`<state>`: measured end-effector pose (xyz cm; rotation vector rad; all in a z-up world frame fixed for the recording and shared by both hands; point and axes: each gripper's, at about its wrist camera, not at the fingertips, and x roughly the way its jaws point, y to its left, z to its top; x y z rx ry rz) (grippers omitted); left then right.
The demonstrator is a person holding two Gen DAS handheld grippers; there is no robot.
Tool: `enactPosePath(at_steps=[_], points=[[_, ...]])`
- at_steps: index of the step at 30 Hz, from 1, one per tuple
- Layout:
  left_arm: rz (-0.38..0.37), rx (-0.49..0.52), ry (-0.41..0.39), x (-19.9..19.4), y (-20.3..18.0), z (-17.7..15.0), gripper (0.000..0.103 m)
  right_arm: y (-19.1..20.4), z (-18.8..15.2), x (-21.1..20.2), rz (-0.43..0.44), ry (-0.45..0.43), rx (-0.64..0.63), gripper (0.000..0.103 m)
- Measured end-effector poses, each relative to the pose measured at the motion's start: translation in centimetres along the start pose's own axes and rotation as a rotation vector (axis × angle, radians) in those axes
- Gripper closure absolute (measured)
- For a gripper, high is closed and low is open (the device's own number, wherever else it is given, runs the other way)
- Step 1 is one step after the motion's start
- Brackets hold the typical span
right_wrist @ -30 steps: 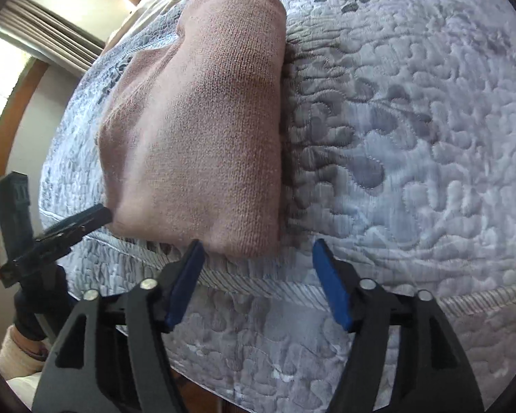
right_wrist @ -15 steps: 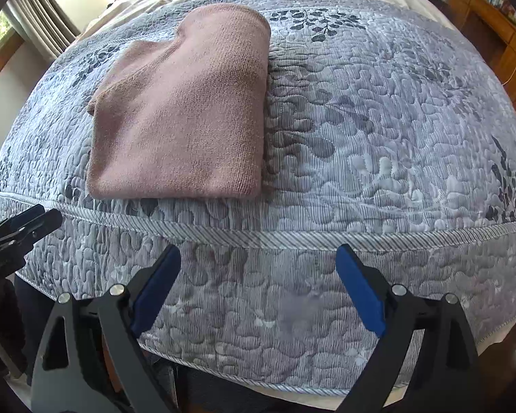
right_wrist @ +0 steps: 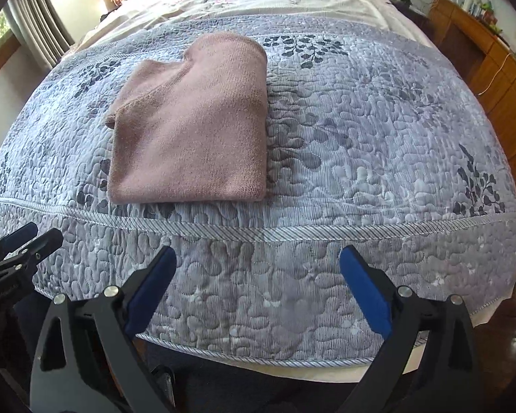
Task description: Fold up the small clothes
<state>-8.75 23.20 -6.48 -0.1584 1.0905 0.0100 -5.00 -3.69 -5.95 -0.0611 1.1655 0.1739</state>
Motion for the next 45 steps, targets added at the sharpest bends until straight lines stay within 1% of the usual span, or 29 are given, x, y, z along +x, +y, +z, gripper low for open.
enactPosePath(at_steps=[5, 10, 14, 19, 23, 27, 45], points=[[0.017, 0.024, -0.012, -1.4, -0.8, 0.1, 0.023, 0.6, 0.1, -2.0, -0.013, -0.023, -0.005, 0.005], [0.006, 0.034, -0.013, -2.7, -1.5, 0.0, 0.021, 1.4, 0.2, -3.5, -0.057, -0.041, -0.018, 0.004], [0.021, 0.048, -0.032, -3.8, -1.9, 0.0, 0.020, 1.8, 0.1, -4.8, -0.040, -0.069, -0.015, 0.004], [0.035, 0.062, -0.048, -4.9, -2.5, 0.2, 0.020, 2.2, 0.0, -6.0, -0.052, -0.093, -0.028, 0.003], [0.055, 0.086, -0.062, -5.5, -3.1, 0.2, 0.020, 2.3, 0.0, -6.4, -0.070, -0.080, -0.022, 0.003], [0.066, 0.100, -0.064, -5.6, -3.4, 0.2, 0.020, 2.2, 0.0, -6.7, -0.078, -0.088, -0.022, 0.003], [0.072, 0.098, -0.024, -4.3, -3.6, 0.2, 0.020, 1.6, 0.1, -6.1, -0.056, -0.074, -0.004, 0.003]])
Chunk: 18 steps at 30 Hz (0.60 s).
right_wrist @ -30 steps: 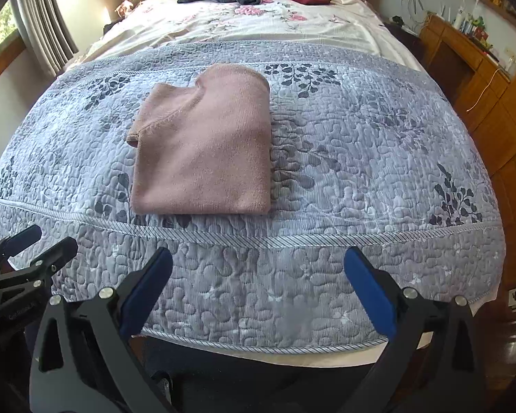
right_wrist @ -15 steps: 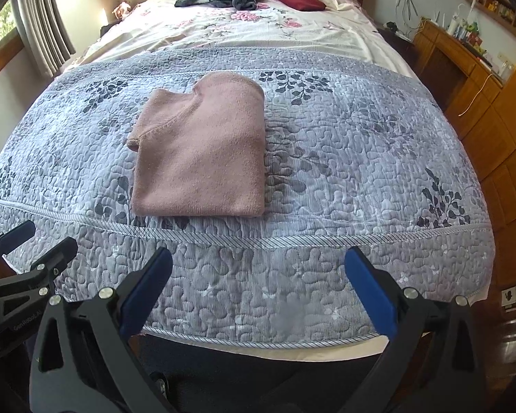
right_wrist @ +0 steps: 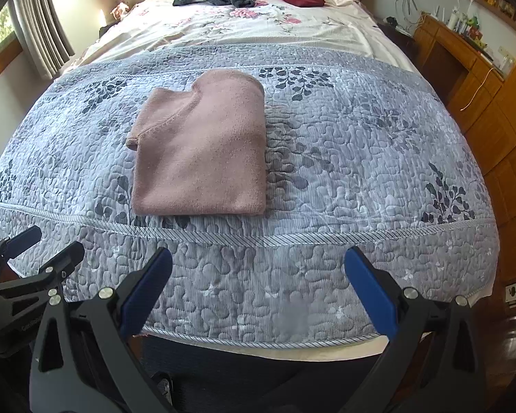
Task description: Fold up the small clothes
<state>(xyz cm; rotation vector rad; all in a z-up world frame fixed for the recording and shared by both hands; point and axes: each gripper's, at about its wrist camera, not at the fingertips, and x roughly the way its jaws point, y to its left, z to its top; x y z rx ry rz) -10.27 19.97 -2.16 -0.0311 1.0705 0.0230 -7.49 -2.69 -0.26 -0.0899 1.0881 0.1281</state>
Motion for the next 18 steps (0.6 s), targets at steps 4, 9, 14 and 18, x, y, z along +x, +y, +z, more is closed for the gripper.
enactPosePath(at_steps=[4, 9, 14, 18], points=[[0.000, -0.001, 0.000, 0.03, -0.02, -0.01, 0.020, -0.13, -0.06, 0.01, 0.002, -0.009, 0.003, 0.003], [0.001, -0.004, -0.003, 0.03, 0.06, 0.03, 0.020, -0.13, -0.06, -0.10, 0.005, -0.023, 0.006, 0.003], [0.000, -0.007, -0.010, -0.07, 0.11, 0.03, 0.020, -0.43, -0.03, 0.18, 0.007, -0.010, 0.019, 0.003], [-0.001, -0.008, -0.013, -0.13, 0.09, 0.00, 0.020, -0.36, -0.15, 0.29, -0.029, -0.003, 0.018, 0.003]])
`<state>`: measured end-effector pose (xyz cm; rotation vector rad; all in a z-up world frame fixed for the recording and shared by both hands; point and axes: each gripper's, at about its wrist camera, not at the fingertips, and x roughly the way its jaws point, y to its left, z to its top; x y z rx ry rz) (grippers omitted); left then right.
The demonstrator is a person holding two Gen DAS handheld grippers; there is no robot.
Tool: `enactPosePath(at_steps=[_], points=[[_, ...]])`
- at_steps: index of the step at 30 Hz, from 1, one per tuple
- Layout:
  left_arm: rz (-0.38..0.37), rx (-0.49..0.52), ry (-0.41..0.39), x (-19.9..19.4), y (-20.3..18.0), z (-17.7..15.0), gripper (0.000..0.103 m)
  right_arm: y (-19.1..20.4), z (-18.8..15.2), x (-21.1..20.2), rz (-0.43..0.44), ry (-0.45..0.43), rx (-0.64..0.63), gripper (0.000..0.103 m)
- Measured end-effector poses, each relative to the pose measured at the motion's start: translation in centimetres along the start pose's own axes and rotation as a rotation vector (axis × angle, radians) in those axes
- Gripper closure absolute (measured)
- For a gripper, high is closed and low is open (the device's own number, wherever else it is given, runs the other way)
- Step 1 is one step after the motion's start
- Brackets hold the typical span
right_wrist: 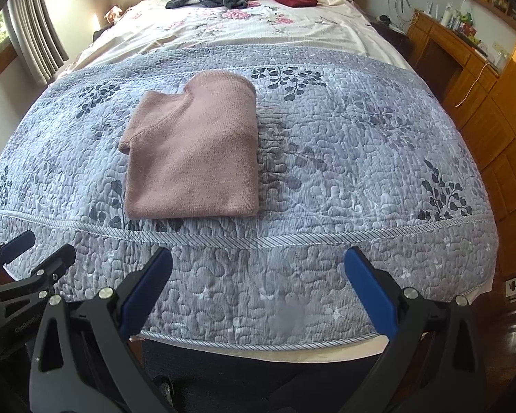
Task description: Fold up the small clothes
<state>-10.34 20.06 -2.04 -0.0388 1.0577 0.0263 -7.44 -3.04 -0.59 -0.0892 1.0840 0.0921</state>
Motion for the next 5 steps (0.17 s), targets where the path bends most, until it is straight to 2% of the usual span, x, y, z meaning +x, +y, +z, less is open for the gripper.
enactPosePath(at_steps=[5], points=[[0.001, -0.001, -0.008, -0.22, -0.05, 0.04, 0.020, -0.12, -0.09, 0.26, 0.000, 0.011, 0.004, 0.003]])
